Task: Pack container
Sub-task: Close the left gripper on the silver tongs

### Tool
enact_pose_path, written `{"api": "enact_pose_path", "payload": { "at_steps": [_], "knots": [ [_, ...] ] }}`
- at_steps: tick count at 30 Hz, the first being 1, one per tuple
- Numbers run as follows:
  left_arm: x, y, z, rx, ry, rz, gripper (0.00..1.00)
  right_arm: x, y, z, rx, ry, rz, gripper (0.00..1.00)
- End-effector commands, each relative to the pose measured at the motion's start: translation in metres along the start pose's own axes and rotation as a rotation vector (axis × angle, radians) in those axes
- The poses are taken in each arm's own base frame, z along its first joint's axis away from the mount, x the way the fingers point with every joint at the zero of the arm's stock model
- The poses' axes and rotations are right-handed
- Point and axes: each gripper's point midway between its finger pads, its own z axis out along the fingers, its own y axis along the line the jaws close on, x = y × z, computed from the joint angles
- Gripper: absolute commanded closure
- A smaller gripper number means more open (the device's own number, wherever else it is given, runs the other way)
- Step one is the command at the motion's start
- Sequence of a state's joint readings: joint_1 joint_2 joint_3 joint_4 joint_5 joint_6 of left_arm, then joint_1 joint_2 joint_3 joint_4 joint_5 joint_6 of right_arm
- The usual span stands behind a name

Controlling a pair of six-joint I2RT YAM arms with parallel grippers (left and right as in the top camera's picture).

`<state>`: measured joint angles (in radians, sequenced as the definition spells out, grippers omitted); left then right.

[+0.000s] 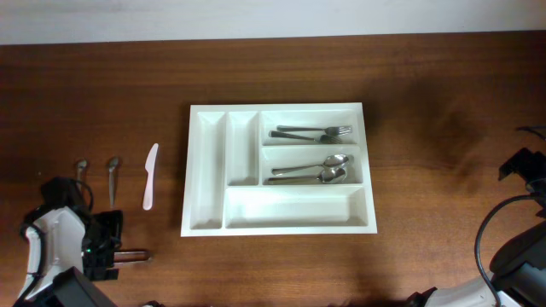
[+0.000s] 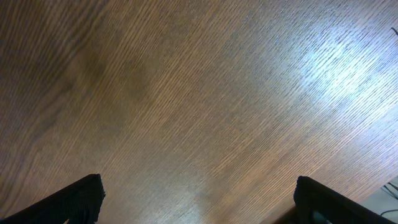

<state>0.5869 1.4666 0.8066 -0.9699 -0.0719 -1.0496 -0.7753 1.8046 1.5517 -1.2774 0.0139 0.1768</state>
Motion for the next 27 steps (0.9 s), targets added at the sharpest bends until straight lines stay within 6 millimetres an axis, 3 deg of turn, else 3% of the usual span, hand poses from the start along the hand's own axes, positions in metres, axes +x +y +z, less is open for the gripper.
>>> {"api": "enact_pose_path", "payload": {
  "at_steps": [1,8,27],
  "knots": [
    [-0.011,0.01,0.006,-0.017,-0.013,0.017,0.01,0.002,0.001,0.003,-0.001,0.01,-0.002,0.01],
    [-0.032,0.005,0.007,0.035,-0.047,0.045,0.01,0.002,0.001,0.003,-0.001,0.01,-0.002,0.01],
    [-0.029,0.007,0.026,0.054,-0.063,0.045,0.01,0.002,0.001,0.003,-0.001,0.01,-0.003,0.01]
  ]
}}
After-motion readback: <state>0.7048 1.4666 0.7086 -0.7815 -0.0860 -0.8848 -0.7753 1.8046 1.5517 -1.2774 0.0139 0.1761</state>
